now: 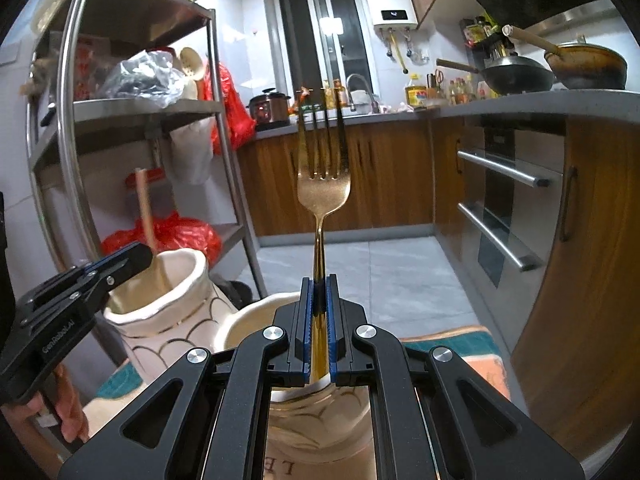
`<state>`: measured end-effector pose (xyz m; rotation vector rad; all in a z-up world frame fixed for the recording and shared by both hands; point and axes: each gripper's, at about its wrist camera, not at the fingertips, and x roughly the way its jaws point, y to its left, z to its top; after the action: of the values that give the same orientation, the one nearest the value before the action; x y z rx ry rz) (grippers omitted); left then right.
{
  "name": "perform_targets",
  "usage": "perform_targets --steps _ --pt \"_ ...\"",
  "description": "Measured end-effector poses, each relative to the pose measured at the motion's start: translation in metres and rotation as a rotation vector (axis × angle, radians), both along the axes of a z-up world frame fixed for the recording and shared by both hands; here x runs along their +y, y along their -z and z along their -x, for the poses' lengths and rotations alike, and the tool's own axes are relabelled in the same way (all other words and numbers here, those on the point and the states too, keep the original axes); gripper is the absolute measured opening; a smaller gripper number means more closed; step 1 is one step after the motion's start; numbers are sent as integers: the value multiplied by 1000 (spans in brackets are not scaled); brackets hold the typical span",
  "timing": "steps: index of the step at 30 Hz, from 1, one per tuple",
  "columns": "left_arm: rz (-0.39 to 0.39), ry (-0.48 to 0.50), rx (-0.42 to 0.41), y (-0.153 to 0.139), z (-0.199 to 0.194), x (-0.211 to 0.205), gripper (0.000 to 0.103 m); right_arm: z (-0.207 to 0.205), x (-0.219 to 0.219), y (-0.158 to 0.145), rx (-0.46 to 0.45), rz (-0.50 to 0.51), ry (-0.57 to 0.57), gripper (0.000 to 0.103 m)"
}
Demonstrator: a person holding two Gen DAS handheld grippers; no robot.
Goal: Organize utensils
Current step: 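Lift the gold fork with the right tool while the left tool lifts the chopstick, then drop the gold fork into the small cup while the left tool drops the chopstick into the tall cup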
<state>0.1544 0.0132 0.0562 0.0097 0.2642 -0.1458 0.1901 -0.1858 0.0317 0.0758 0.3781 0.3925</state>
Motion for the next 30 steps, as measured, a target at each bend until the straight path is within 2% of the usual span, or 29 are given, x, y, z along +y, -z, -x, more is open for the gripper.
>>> perform_targets --steps 9,11,13,17,19,27,30 --pt "9 -18 -10 -2 2 3 7 -1 -5 0 11 -20 25 8" --pt "20 -17 -12 -3 2 5 14 -1 -4 0 8 -16 25 8" --pt "30 -17 -16 -3 4 6 33 -1 -4 0 6 -12 27 8" --pt "28 -20 -28 -4 5 6 39 -3 -5 0 8 -9 38 8" --pt "30 -24 -37 -4 7 6 51 -6 -7 0 15 -13 47 8" --pt "22 -22 -46 -5 10 4 52 -11 -12 1 41 -33 51 10" --pt "28 -23 -37 -4 9 6 53 -10 -11 1 33 -25 55 14"
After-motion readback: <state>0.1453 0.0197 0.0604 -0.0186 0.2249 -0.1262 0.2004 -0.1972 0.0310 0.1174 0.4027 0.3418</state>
